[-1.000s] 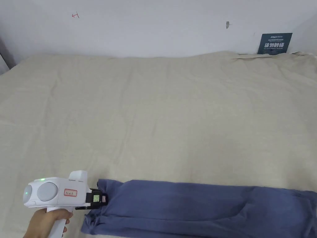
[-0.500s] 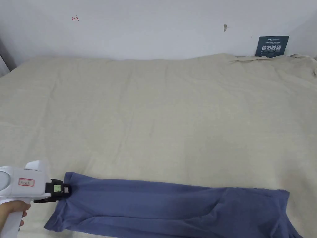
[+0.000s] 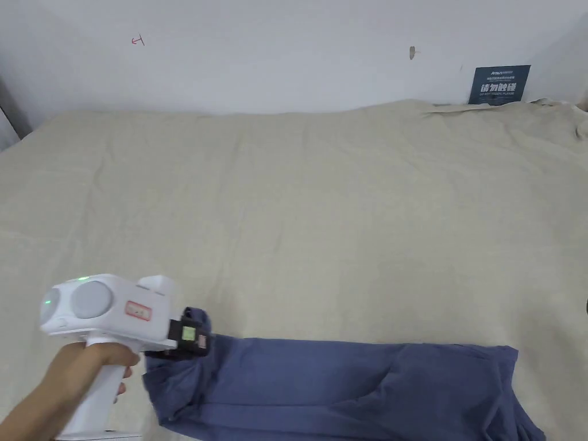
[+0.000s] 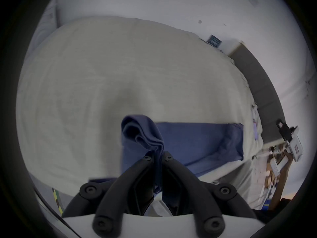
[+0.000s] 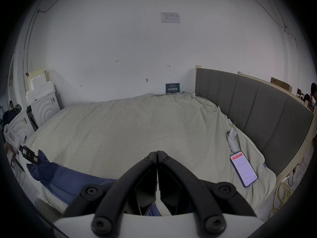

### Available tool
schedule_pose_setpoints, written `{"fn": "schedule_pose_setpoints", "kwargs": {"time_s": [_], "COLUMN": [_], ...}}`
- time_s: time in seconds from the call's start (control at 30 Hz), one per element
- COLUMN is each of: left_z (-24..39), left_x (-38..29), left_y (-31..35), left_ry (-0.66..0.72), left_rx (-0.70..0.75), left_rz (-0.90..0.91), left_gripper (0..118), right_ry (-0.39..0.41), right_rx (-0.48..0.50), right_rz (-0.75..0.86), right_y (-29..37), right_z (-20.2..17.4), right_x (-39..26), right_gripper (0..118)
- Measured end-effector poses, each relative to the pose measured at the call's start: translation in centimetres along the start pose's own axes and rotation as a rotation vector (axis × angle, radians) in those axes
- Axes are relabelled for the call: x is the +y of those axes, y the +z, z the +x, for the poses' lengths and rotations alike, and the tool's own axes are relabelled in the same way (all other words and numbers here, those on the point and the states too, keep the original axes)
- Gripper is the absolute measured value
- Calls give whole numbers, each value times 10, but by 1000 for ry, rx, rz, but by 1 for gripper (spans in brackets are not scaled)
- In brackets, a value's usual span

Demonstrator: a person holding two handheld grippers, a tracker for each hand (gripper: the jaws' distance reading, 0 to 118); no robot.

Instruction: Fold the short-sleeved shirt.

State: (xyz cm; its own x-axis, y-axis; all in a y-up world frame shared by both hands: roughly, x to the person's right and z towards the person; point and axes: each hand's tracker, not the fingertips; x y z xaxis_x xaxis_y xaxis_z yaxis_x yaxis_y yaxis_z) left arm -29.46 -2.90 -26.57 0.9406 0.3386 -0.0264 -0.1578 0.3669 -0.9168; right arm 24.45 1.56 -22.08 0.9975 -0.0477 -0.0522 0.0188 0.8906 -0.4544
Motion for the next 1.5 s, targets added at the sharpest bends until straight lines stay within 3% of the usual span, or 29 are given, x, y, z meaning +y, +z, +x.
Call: {"fn": "schedule_pose_setpoints", "kwargs": {"time_s": [0.37, 0.67, 0.83, 0.9, 0.97, 1.0, 1.27, 1.3, 1.33, 1.37, 1.43, 1.5], "left_z": [93, 110, 110, 111, 111, 109, 69, 65, 61, 58, 52, 47], "left_x": [9, 5, 2, 1, -1, 0, -6, -10, -13, -18, -25, -33], "left_y": [-88, -134, -132, -126, -115, -109, -45, -39, -33, -28, -25, -30], "left_ry": [-103, -70, -74, -106, -124, -117, -55, -77, -85, -85, -121, -144], "left_rx": [-108, -98, -80, -59, -35, -41, -40, -17, 6, 41, 91, 127], "left_rz": [-98, -140, -136, -101, -74, -49, 229, 269, 332, 391, 450, 466], "left_gripper": [4, 5, 42, 94, 118, 118, 118, 114, 105, 90, 39, 9], "right_ry": [-11, -15, -17, -20, -19, -20, -16, -14, -12, -11, -10, -12], "right_rx": [-15, -35, -34, -32, -30, -29, -15, -14, -13, -12, -9, -8], "right_rz": [8, 2, 0, 2, 2, 4, 15, 17, 18, 19, 20, 21], "right_y": [14, 17, 16, 16, 16, 16, 15, 15, 15, 15, 15, 15], "right_z": [12, 19, 20, 19, 18, 18, 12, 11, 10, 10, 9, 8], "right_x": [-3, -6, -6, -6, -5, -5, 1, 2, 2, 3, 3, 4], "right_gripper": [0, 0, 0, 0, 0, 0, 0, 0, 0, 0, 0, 0]}}
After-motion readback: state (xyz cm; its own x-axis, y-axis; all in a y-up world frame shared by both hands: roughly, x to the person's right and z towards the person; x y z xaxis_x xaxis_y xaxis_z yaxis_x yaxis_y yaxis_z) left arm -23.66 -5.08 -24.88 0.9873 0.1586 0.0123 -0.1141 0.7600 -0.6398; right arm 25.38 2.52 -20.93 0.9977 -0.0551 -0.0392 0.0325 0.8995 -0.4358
